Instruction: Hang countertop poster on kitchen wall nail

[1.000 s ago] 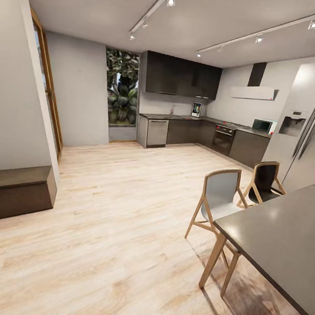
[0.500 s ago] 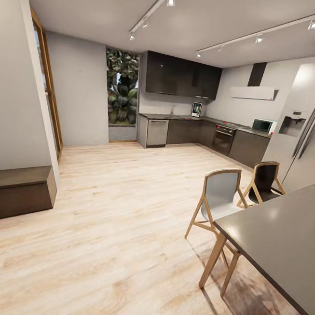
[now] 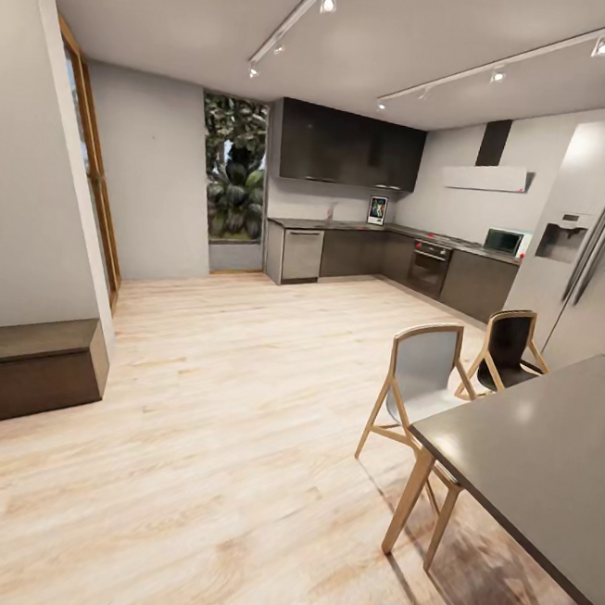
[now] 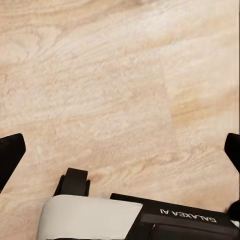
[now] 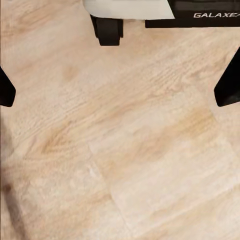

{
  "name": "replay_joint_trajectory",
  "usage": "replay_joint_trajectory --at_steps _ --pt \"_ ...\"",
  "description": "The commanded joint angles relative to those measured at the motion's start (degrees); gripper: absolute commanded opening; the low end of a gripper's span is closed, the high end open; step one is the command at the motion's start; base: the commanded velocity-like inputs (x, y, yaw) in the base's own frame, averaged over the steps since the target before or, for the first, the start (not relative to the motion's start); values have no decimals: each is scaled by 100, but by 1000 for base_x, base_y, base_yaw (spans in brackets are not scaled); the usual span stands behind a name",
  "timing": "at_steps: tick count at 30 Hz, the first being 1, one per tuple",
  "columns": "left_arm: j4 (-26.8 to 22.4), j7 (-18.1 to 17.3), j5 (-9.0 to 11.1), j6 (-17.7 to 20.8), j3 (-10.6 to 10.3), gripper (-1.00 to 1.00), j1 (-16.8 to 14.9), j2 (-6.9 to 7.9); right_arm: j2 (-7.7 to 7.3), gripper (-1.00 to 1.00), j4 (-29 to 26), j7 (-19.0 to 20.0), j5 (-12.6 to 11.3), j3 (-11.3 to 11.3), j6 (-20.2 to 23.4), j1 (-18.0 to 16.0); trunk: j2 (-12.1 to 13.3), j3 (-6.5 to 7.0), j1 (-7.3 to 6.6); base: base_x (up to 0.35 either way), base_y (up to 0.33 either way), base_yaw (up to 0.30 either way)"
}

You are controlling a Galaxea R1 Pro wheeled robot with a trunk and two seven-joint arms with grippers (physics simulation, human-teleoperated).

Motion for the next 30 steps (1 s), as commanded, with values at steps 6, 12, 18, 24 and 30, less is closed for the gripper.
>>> replay_joint_trajectory --at_steps 6,12,18,24,30 --pt "-13 161 53 561 210 100 -764 28 176 100 -14 -19 165 13 523 -718 -3 -8 0 0 0 0" --pt "-15 183 286 910 302 100 -1501 68 382 100 -142 -4 195 21 700 -1283 -3 -8 0 0 0 0" --pt "-21 111 814 1258 360 100 -2357 165 562 100 -1377 38 202 172 830 -1646 -3 -8 0 0 0 0" --pt "-22 174 916 1282 370 100 -2486 -136 653 100 -2246 48 201 936 1148 -1648 -3 -8 0 0 0 0" --pt "-22 181 935 1180 375 100 -2477 -203 653 100 -2478 52 175 1176 1192 -1630 -3 -8 0 31 14 0"
